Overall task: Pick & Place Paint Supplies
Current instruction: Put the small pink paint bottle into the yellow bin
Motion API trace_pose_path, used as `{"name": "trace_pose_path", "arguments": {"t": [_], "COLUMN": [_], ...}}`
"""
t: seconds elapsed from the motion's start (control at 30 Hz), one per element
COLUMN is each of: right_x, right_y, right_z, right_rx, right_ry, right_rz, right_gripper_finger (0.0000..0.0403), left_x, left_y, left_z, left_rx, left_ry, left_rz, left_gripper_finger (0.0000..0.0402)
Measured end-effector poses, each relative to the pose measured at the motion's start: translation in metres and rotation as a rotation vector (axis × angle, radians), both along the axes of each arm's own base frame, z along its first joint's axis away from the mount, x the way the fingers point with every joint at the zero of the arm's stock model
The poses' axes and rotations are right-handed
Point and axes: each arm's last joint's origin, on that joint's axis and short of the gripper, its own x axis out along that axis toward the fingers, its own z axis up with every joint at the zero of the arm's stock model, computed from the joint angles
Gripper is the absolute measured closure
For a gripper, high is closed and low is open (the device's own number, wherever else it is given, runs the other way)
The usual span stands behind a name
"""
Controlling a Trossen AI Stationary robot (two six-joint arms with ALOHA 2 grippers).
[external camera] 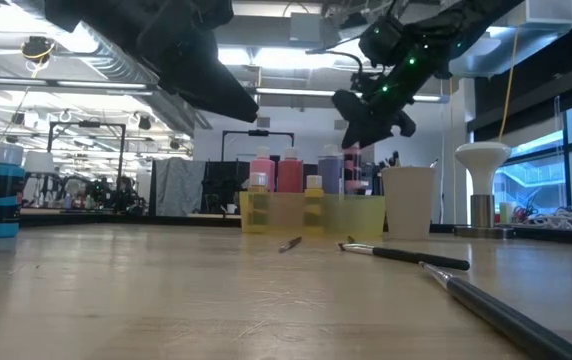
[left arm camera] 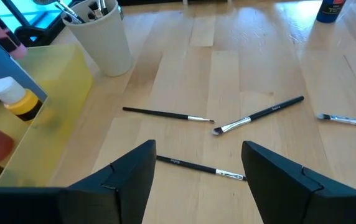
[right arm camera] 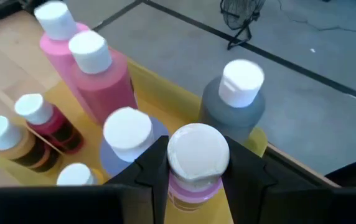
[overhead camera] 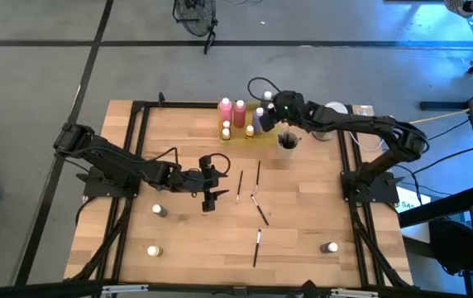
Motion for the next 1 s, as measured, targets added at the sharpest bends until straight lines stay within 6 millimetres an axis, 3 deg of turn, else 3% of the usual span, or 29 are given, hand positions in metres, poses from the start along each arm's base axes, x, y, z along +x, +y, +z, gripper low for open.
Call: {"name": "trace_pose_path", "arguments": {"t": [0.27,1.0], "right_x": [0.001,-0.006], "right_y": [-0.014,-0.011], "right_z": [-0.017,-0.044], "right_rx": [0.055,0.096], "right_ry": [0.026,-0.012], "right_rz": [-0.007,-0.022], "right_gripper_finger": [0.0285,0.0285], "left_x": [0.0,0.0], "left_y": [-0.001,-0.001], "left_z": [0.0,0.0], "left_rx": [-0.025,-0.018], "left_ry": [0.002,0.002], "left_rz": [-0.025,-0.029], "left_gripper_finger": [0.0167,0.0167]}}
